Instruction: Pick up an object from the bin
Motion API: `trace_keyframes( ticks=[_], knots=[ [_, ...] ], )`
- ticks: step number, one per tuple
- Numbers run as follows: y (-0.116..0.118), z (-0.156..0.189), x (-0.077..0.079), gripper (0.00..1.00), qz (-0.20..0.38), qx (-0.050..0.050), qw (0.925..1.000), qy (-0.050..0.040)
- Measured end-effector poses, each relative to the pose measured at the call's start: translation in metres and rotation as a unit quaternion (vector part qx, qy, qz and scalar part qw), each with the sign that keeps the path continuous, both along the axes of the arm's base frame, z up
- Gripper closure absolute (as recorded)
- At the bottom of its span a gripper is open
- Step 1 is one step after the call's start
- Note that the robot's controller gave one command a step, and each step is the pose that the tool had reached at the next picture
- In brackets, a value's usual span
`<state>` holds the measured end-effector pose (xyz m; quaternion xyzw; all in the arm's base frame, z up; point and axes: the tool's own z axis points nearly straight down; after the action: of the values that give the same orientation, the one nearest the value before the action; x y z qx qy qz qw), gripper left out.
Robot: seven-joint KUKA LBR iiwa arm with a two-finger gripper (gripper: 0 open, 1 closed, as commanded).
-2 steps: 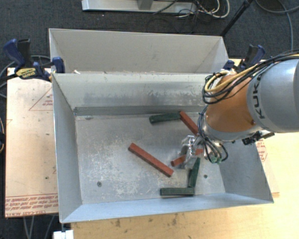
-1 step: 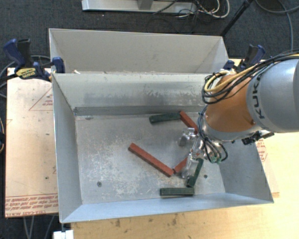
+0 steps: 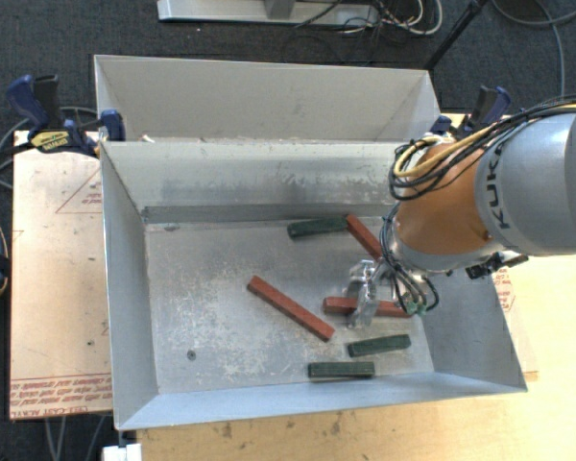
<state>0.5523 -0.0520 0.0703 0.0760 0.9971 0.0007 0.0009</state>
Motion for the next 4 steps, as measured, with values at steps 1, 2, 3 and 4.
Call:
trace_keyframes(
  ticks=[1,2,3,4],
  knots=[
    [-0.067,0.057,-0.031,1.0,-0.069,-0.001,0.9976,-0.0015],
    [-0.064,0.055,-0.031,0.0,-0.066,0.0,0.9978,0.0],
    [-0.056,-0.001,-0.048,0.0,-0.186,0.001,0.9825,0.004],
    [-0.056,0.002,-0.046,1.0,-0.186,0.001,0.9826,0.0005]
  ],
)
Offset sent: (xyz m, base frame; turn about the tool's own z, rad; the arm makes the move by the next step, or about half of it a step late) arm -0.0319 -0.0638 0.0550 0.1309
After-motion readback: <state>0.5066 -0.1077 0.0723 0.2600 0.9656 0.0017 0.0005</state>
